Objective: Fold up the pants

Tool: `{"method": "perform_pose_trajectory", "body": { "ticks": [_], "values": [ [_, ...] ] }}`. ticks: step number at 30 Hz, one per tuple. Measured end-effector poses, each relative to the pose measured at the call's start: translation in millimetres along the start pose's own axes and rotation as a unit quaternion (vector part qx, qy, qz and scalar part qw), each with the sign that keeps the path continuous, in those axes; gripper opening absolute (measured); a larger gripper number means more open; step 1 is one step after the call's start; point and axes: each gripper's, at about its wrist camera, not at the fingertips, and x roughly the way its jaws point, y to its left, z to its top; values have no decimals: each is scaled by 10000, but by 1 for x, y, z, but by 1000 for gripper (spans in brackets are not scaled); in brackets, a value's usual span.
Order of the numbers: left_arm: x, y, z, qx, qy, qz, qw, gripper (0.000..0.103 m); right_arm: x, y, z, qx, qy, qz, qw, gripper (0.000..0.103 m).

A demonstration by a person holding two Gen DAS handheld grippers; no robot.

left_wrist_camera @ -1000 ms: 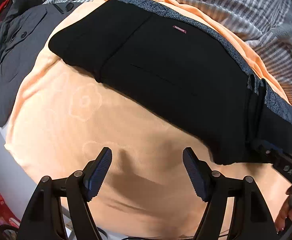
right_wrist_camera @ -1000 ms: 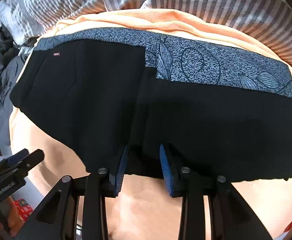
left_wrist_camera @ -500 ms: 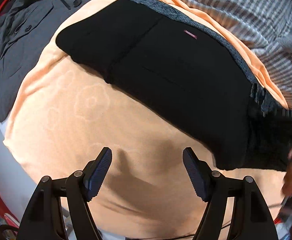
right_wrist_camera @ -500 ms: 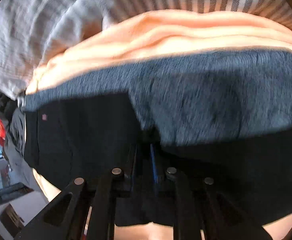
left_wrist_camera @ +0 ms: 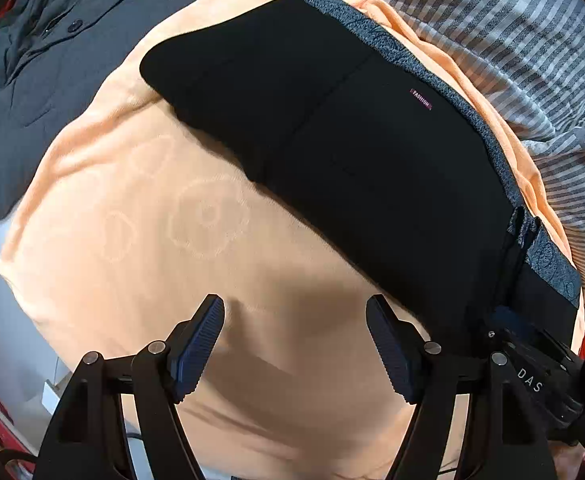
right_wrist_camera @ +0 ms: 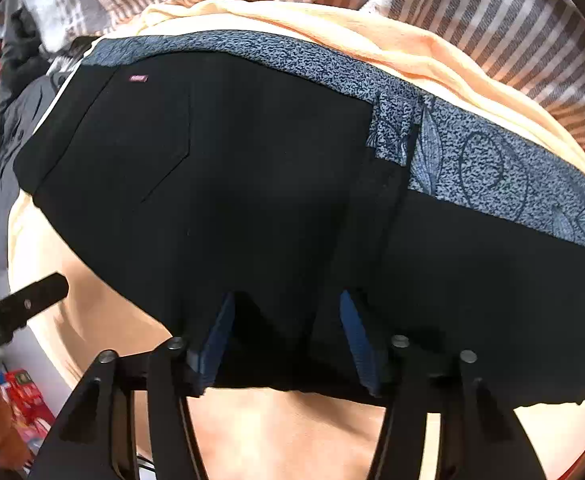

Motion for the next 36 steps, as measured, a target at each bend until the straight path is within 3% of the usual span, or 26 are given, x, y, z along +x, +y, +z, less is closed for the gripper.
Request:
{"method": "perform_pose_trajectory", "body": {
  "ticks": [11, 19, 24, 29, 36],
  "values": [
    [-4, 18, 4, -152, -3, -117, 9998, 75, 11, 12, 1, -218, -126, -165, 9995, 68],
    [-5, 38, 14, -438, -85, -422, 9981, 75, -22, 20, -12, -340, -504, -376, 9974, 68],
    [-10, 59, 29, -776, -303, -1074, 9907, 75, -43, 11, -22, -363, -985, -897, 9904, 68],
    [-4, 76, 44, -1042, -369, -1584, 9812, 75, -24, -24, -30, 337, -609, -519, 9962, 68],
    [21, 77, 68, -1195, -335, -2424, 9622, 75, -24, -15, -30, -111, -663, -697, 9953, 71]
  ]
}}
